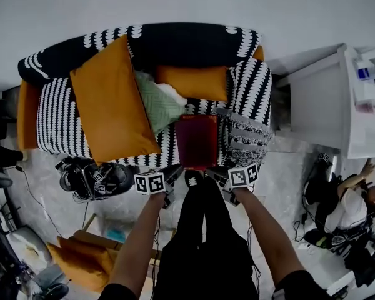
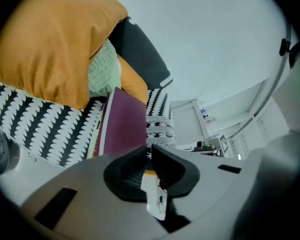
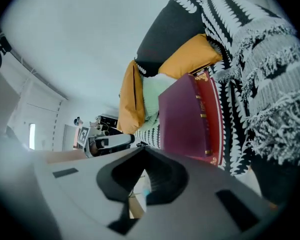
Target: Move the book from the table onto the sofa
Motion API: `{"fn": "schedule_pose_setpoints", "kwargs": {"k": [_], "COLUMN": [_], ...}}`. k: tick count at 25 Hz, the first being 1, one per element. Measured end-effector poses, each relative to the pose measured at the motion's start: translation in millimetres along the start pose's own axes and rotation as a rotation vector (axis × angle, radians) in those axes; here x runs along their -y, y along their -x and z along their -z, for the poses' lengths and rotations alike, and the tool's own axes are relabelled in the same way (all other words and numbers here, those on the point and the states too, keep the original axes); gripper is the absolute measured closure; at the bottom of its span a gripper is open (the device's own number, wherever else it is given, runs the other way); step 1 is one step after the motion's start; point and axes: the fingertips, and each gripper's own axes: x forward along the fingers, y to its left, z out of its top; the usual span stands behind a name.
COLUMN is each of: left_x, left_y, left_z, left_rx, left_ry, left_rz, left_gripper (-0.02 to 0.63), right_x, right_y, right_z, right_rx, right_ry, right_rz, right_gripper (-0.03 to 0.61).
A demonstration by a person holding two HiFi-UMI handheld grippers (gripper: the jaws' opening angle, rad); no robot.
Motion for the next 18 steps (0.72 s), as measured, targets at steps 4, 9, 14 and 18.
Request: {"fn": "schedule_pose_setpoints", "kwargs": {"k": [4,9,14,18], "left_x": [36.8,86.8,128.0,149.4], "left_y": [28.3,55.1,87.2,98.3], "left_z": [16.6,25.8,27.1,28.4], "left_rx": [0.019,0.031,0.081,0.1], "left_ry": [0.026,0.014,-0.015,-0.048], "left_rz": [0.109,0.199,0.268,0.308], "left_gripper": [0.595,0.6,0.6,0.6], "right_x": [-28.0,-62.4,-108.6,-144.5], "right_y": [9.4,31.9,57.2,82.4], "right_z": [15.1,34.3,45.9,49.6], "right_rx": [-0.009,-0.001,0.081,0.144], "right_ry": [0.015,-0.005,0.025,0.065], "right_rz": [-0.001,-0.015,-0.029,-0.052], "right_gripper": [0.571,0.571,0.571,0.571]}}
